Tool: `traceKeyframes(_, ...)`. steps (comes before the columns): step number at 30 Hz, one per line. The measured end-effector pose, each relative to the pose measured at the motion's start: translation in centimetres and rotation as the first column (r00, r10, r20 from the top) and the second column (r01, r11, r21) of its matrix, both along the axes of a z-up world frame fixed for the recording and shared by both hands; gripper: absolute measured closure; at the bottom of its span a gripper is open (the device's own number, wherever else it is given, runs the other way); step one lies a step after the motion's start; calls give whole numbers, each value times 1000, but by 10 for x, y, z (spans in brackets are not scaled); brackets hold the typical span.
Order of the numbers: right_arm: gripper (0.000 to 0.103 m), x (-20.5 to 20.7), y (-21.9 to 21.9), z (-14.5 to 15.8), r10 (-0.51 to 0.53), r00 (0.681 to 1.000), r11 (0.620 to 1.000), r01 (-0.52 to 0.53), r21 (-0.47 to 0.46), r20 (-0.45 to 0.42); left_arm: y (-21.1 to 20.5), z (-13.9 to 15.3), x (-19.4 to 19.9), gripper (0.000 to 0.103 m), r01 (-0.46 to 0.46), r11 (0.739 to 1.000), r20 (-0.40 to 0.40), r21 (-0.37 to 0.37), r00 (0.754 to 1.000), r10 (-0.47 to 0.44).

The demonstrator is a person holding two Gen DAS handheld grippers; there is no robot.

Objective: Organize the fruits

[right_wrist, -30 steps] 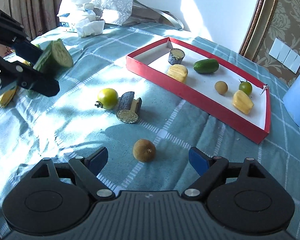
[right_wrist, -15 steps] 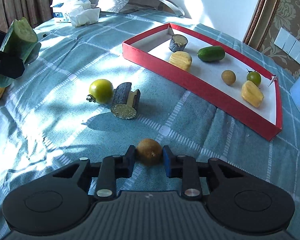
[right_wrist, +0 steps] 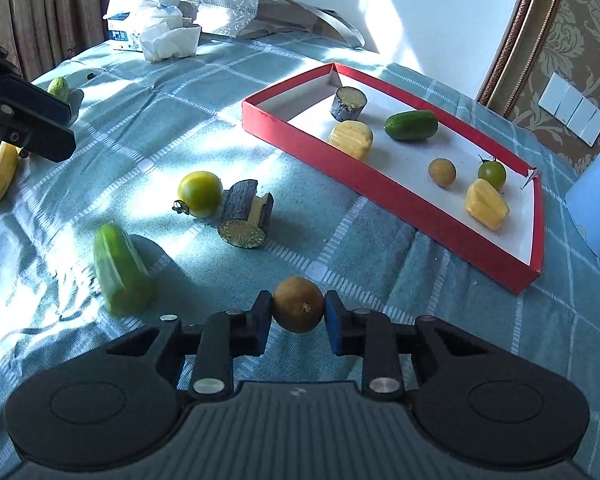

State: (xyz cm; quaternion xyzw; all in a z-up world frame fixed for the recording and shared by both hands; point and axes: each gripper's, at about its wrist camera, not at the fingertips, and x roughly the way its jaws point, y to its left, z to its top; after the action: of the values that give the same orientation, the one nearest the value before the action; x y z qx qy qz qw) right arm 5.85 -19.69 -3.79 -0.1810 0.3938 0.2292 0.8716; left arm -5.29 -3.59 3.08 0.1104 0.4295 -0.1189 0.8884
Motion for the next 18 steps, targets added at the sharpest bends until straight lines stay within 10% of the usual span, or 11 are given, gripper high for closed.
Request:
traceKeyframes(2,76,-1,-3,1,-9,1000,1000,8,3,2,-2,-4,-5,79,8,1000,-3,11,1000,-8)
traceKeyframes(6,76,-4,-9,5,-21,1000,1000,21,7,7,-23,-14,-18,46,173,981,36,83,984,-177)
traceKeyframes(9,76,-7,-16,9,-32,999,999,32,9,8,-50,-25,-29,25,378,887,80,266,908,-411)
traceKeyframes(13,76,-10,-26,16,-56,998,998,56,20,9,-60,-47,-32,18,644,648,0,406,709,-705)
traceKeyframes(18,76,-16,-37,23,-101,995,995,101,22,22,-57,-74,-11,42,817,347,-229,461,487,-843)
